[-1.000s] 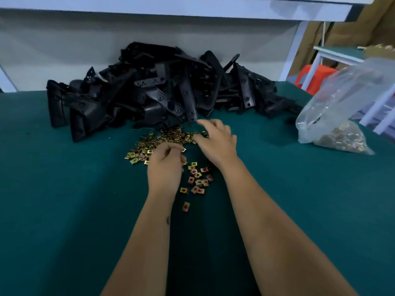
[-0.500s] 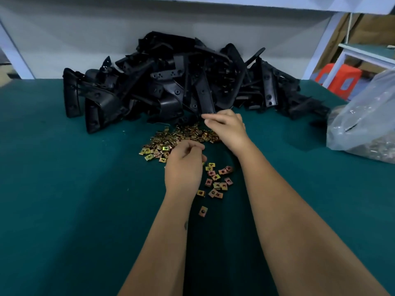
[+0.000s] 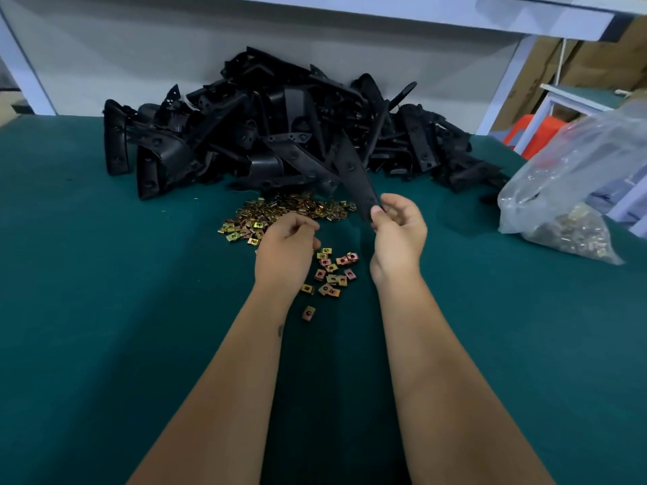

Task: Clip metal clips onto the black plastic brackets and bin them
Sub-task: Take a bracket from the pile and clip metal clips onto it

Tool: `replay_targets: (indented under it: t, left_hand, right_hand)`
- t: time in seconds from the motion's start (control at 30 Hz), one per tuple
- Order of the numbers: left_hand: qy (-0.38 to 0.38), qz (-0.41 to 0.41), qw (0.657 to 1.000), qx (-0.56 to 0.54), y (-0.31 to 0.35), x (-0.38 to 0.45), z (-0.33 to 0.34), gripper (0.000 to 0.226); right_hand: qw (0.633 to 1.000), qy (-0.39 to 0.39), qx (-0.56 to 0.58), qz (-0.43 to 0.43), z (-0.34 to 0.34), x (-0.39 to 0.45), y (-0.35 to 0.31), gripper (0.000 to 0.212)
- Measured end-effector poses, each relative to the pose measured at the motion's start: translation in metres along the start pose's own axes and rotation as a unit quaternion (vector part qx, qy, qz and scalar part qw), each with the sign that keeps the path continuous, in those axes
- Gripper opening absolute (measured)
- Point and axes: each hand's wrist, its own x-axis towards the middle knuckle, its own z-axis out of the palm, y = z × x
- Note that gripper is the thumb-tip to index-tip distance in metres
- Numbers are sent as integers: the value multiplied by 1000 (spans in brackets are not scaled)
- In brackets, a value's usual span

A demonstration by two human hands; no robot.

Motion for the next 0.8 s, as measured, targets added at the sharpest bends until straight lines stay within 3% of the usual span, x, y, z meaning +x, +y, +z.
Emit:
replay_targets:
  t: [0.2,0.37,0.5,0.6,0.67,0.73,0.8]
  left_hand:
    - [-14,25,998,-59,2,-14,-5,28]
    - [-58,25,976,-207,11,-20,-12,19]
    - [-74,29,939,-335,13,-19,-21,50]
    - [-38,2,921,-387,14,-14,-29,33]
    - [-10,-16,928,-372,14,-10,-34,24]
    - [10,-36,933,-357,13,-7,-36,19]
    - [16,-49,928,-368,14,-7,-37,19]
  right_hand:
    - [998,41,48,11,-6,-22,-6,28]
    - [987,-33,-96,-122,1,-48,-9,28]
    - [907,-138,-253,-308,6,-64,-8,19]
    - [826,-201,-351,-393,10,-69,-7,19]
    - [782,-211,-390,-439,12,-72,-5,21]
    - [765,-217,-405,-452,13,-72,-3,23]
    - [776,-233,-404,-424,13,-72,-2,25]
